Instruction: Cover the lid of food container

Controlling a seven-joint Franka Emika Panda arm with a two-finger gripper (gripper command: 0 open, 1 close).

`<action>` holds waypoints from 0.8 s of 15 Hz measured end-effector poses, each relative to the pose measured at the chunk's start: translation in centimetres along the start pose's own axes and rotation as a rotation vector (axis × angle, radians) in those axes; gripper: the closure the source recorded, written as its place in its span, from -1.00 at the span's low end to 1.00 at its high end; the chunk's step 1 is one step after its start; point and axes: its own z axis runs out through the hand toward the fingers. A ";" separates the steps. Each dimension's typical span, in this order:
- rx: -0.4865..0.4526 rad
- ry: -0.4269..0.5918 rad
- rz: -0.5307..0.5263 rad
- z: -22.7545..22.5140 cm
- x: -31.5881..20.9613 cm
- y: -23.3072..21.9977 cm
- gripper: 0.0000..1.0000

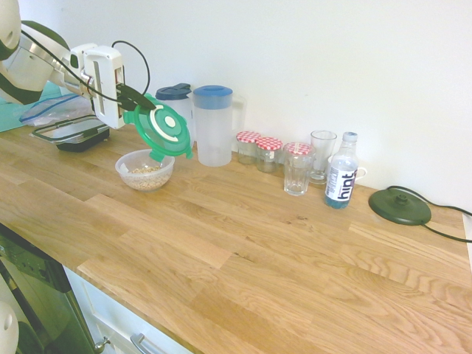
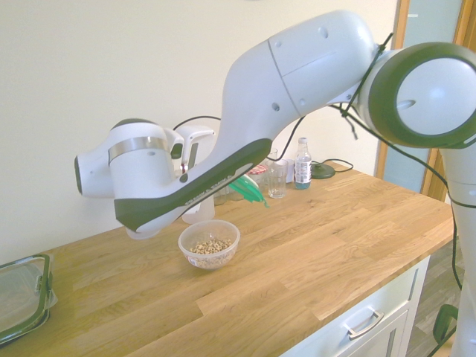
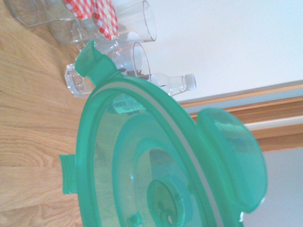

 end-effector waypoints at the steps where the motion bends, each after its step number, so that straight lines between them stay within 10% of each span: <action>1: -0.007 0.012 -0.001 -0.9 -0.5 -0.4 1.00; 12: -0.085 0.134 0.012 -6.2 -5.1 -4.3 1.00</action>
